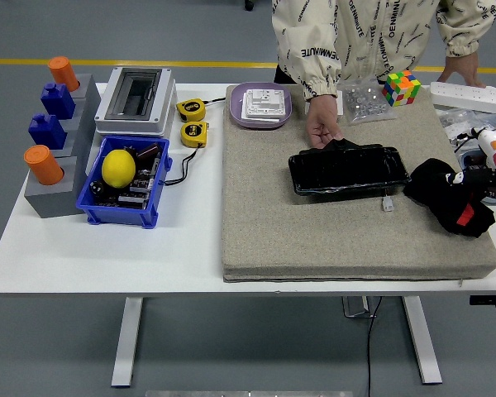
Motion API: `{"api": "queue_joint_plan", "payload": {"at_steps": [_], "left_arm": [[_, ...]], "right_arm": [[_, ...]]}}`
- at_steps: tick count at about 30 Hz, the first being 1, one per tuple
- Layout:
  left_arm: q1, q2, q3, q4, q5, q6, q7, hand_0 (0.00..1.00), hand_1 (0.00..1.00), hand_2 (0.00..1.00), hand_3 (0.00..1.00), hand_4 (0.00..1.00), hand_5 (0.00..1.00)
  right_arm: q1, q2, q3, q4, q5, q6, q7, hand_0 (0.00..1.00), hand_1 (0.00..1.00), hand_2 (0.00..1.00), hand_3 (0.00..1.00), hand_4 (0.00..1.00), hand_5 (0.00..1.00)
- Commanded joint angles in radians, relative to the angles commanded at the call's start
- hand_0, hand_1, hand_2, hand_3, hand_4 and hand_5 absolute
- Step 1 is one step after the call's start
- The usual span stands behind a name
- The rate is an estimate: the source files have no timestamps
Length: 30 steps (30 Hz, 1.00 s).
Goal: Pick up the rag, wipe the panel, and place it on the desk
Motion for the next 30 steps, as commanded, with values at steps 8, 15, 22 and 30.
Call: {"api": "queue_joint_plan", "payload": {"at_steps": [8, 15, 22, 30], "left_arm": [[0.001, 0.001, 0.005, -0.001, -0.001, 0.0, 0.0, 0.635, 0.658, 0.683, 0.573, 0.612, 0.507], [-0.002, 0.0, 0.006, -0.001, -0.001, 0.0, -0.001, 0.635, 0.658, 0.683, 0.573, 0.612, 0.507], [-0.002, -0.001, 0.002, 0.0, 0.001, 0.0, 0.0, 0.635, 0.658, 0.684, 0.573, 0.612, 0.507], [-0.004, -0.003, 0.0, -0.001, 0.0, -0.001, -0.001, 0.635, 0.658, 0.685, 0.573, 0.612, 0.507]], "right_arm": [[-0.012, 0.015, -0.002, -0.014, 0.0, -0.013, 0.004, 0.777, 0.722, 0.801, 0.794, 0.998, 0.626], [-0.017, 0.02, 0.008, -0.021, -0.006, 0.001, -0.006, 0.777, 0.723, 0.799, 0.794, 0.998, 0.624], [-0.029, 0.016, 0.019, -0.023, 0.001, -0.005, -0.001, 0.773, 0.722, 0.797, 0.786, 0.998, 0.616], [-0.048, 0.025, 0.035, -0.031, 0.003, -0.004, 0.0, 0.773, 0.721, 0.795, 0.786, 0.998, 0.607]]}}
